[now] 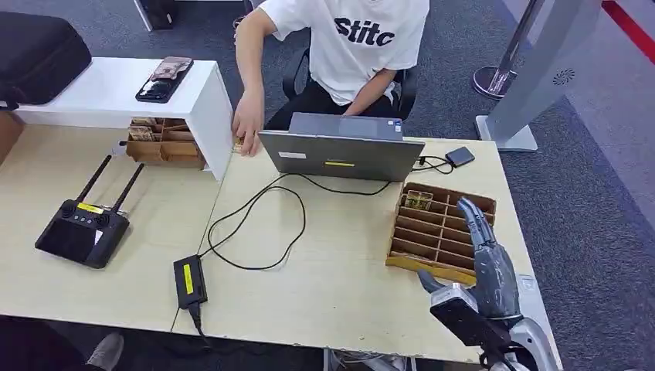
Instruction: Pass the card to the sensor for recognition and then transmit it.
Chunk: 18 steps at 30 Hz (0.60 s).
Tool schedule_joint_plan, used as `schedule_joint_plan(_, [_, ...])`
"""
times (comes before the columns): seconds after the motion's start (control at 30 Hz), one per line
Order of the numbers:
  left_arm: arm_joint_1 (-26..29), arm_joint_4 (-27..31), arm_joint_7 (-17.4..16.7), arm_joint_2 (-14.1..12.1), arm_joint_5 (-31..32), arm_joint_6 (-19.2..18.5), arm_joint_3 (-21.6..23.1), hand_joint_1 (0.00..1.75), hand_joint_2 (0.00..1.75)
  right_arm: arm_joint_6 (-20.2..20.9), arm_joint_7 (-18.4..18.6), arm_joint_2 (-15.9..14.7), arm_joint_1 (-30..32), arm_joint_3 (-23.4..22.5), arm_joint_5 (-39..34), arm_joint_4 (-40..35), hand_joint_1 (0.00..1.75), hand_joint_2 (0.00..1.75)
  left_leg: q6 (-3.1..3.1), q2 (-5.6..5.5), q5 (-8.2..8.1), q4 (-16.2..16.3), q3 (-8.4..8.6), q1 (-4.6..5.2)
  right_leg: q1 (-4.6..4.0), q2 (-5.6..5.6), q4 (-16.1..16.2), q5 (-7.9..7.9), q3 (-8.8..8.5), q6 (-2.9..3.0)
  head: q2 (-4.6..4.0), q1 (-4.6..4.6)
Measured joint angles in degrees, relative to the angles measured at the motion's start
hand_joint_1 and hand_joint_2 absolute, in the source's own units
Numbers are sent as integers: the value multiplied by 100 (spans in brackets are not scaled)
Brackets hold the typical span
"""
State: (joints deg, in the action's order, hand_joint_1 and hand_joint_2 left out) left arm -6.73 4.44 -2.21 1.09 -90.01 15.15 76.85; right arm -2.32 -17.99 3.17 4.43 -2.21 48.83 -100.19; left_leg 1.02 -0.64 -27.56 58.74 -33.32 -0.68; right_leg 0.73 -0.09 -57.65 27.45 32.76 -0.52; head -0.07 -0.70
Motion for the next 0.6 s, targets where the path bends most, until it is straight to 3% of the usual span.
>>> schedule_joint_plan(0.6, [0,0,-18,-4,0,2,63,0,175,24,59,42,-11,68,-33,262,0,175,0,0,0,0,0,0,0,0,0,0,0,0,0,0])
